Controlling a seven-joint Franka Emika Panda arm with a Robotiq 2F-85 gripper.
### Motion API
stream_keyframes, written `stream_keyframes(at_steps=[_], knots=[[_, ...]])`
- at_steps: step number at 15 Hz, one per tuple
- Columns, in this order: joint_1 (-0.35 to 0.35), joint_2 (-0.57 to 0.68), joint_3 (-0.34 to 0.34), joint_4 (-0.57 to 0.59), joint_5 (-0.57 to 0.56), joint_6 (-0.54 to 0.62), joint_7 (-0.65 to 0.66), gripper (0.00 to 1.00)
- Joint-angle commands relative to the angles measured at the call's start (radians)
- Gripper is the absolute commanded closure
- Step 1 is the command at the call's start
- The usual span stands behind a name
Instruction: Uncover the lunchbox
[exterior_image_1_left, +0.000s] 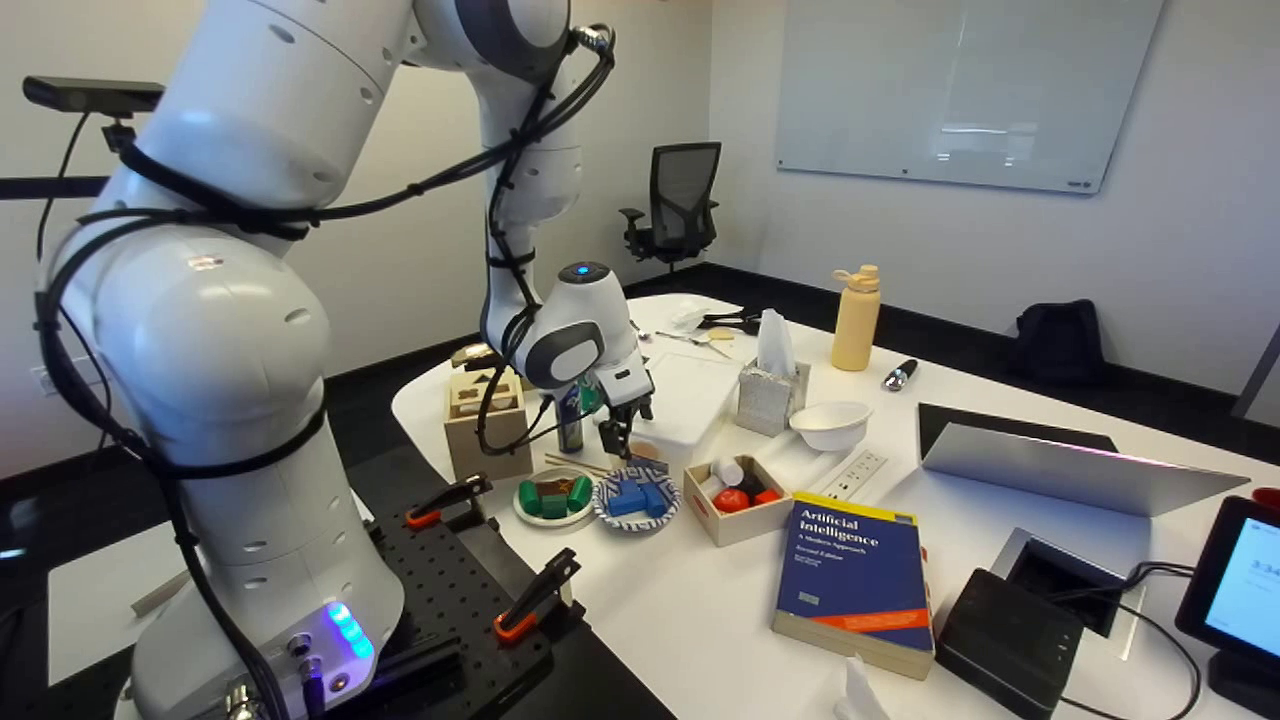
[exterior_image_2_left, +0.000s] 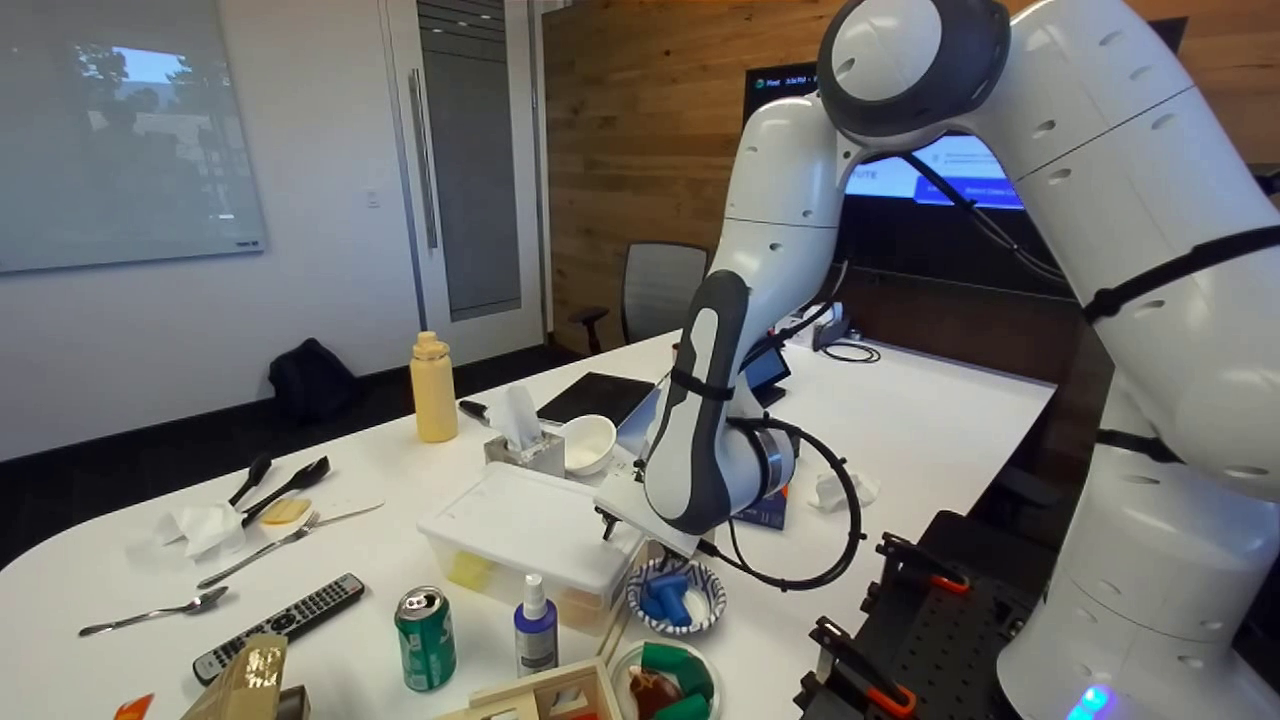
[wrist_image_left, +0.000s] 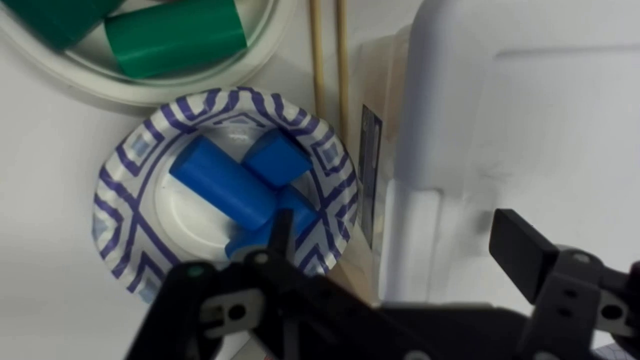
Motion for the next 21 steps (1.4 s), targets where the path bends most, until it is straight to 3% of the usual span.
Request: stream_keyframes(at_steps=[1,9,12,13,14,21], knots=[[-0.011,0.016,0.02,0.014,0.033,-0.001,-0.026,0.26],[-0.011,0.018,0.032,0.04,0.042,0.0,-0.02,0.84],[-0.014,0.003,0.036,0.032,0.046,0.0,-0.021,0.86],[-0.018,-0.005,0.04,0.028,0.044,-0.001,-0.022,0.76],[-0.017,-0.017,0.039,0.019,0.041,-0.001,-0.027,0.86],[-0.082,-0.031,0.117,-0.031,-0.013,-0.003,-0.038,0.86]])
